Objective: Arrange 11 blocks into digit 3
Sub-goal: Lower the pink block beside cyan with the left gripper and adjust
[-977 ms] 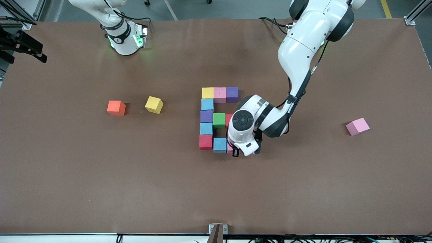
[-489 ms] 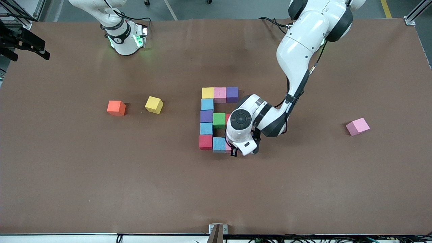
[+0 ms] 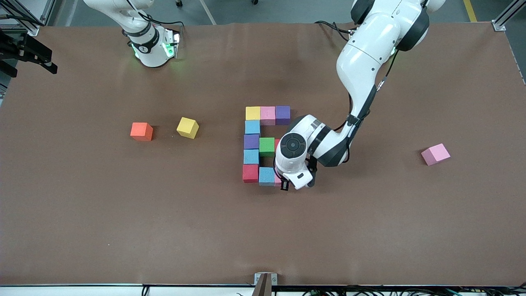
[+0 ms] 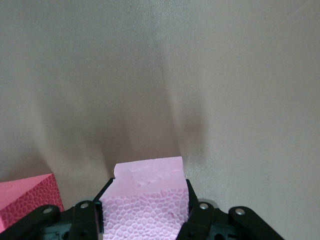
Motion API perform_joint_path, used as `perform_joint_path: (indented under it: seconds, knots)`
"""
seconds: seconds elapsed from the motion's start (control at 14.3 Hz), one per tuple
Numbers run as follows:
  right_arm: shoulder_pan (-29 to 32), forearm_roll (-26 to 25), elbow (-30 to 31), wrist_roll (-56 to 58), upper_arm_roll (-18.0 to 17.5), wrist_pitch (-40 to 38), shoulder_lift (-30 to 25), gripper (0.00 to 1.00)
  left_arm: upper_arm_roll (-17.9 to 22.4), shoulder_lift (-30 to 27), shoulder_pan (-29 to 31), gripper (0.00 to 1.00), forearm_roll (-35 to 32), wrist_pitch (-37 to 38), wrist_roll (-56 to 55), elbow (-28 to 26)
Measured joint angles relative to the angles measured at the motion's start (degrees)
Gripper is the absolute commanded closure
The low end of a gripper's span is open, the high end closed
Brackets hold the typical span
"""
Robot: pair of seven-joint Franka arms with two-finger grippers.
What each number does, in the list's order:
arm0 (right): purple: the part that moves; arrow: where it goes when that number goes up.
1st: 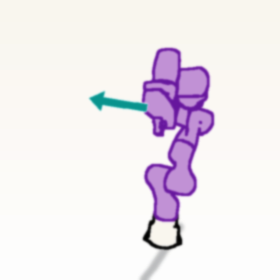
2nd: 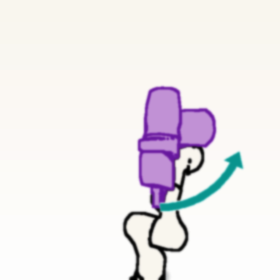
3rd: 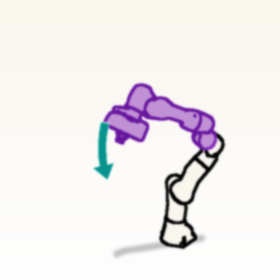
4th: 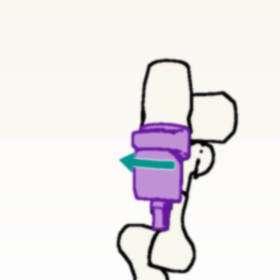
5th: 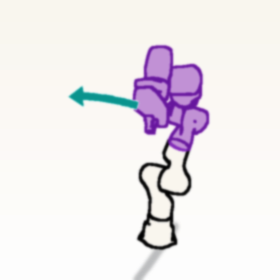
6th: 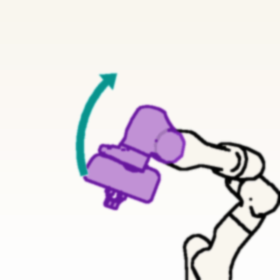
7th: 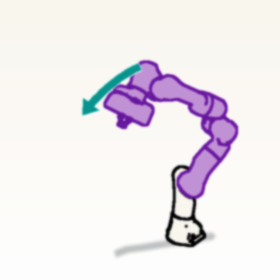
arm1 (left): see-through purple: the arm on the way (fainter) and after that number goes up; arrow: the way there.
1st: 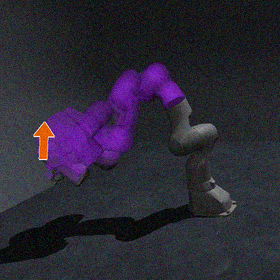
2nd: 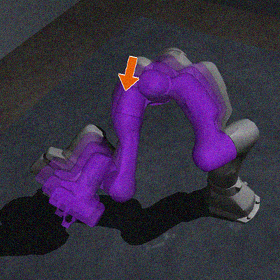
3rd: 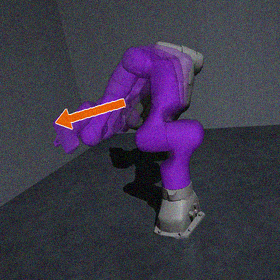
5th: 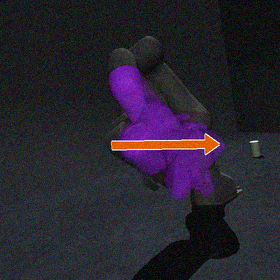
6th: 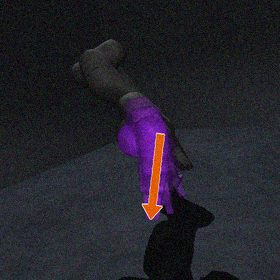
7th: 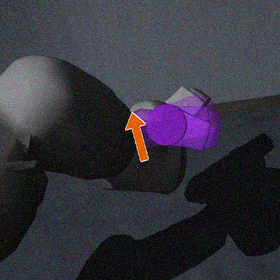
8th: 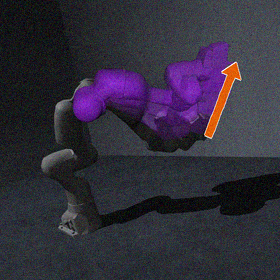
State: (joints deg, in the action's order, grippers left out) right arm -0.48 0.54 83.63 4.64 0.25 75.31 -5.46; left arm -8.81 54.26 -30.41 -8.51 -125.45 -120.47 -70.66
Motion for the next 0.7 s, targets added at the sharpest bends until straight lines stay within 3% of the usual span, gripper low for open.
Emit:
perform_joint_path:
  seconds: [0.42, 0.56, 0.7]
  knots:
    - [0.0, 0.3, 0.0, 0.1, 0.1, -0.2, 0.0, 0.00, 0.0, 0.0, -0.6, 0.80, 0.0, 0.0, 0.0, 0.1]
    - [0.0, 0.5, 0.0, 0.1, 0.0, -0.2, 0.0, 0.00, 0.0, 0.0, -0.6, 0.69, 0.0, 0.0, 0.0, 0.1]
    - [0.0, 0.6, 0.0, 0.1, 0.0, -0.3, 0.0, 0.00, 0.0, 0.0, -0.6, 0.51, 0.0, 0.0, 0.0, 0.1]
